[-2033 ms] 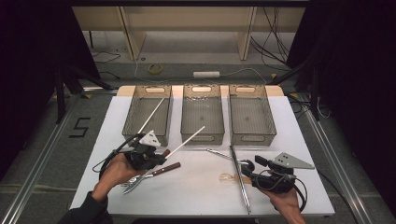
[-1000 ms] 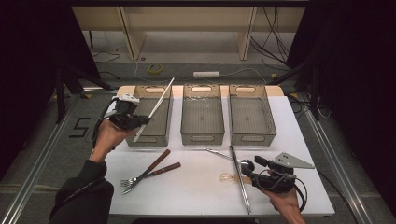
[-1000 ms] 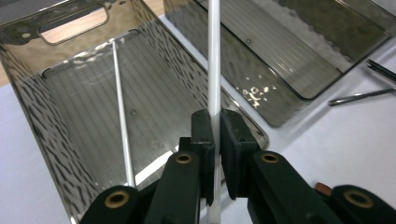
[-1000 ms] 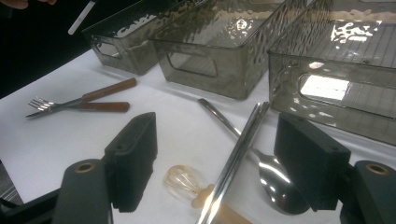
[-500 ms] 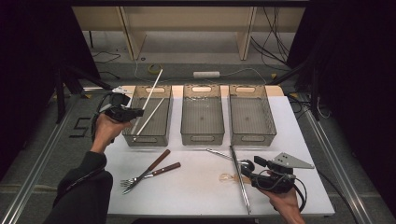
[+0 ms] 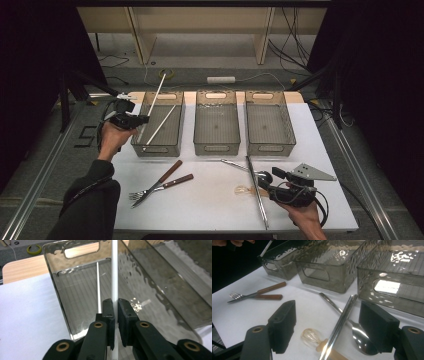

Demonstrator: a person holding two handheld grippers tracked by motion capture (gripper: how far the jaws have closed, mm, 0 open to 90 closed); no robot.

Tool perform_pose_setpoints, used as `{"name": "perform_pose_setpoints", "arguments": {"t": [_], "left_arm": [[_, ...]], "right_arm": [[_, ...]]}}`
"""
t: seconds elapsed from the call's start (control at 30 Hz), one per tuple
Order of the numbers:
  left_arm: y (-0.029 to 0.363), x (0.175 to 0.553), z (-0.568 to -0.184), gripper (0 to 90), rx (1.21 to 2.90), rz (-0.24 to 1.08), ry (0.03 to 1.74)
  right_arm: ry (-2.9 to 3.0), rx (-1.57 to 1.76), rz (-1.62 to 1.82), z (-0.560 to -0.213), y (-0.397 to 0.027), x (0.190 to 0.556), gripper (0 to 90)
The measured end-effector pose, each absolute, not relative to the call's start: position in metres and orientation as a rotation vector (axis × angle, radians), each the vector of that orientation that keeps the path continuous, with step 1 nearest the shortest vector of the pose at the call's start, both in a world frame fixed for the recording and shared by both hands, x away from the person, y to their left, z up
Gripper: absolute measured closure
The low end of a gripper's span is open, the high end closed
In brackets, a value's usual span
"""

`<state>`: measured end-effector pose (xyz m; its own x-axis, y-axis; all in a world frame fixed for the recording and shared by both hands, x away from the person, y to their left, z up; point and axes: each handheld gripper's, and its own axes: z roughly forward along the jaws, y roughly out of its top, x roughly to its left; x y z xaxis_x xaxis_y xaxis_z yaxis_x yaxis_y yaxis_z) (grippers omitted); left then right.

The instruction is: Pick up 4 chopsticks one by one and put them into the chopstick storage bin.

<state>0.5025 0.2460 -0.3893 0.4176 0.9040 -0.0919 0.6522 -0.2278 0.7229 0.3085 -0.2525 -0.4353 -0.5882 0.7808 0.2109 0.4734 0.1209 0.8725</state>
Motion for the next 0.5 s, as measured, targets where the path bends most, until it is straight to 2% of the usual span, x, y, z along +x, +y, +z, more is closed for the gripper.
{"name": "perform_pose_setpoints", "arguments": {"t": [0.5], "left_arm": [[0.248,0.508,-0.41,83.7,1.98,0.448,1.384]], "right_arm": [[2.109,1.225,1.452,-0.435,-0.252,0.308,31.0]]}}
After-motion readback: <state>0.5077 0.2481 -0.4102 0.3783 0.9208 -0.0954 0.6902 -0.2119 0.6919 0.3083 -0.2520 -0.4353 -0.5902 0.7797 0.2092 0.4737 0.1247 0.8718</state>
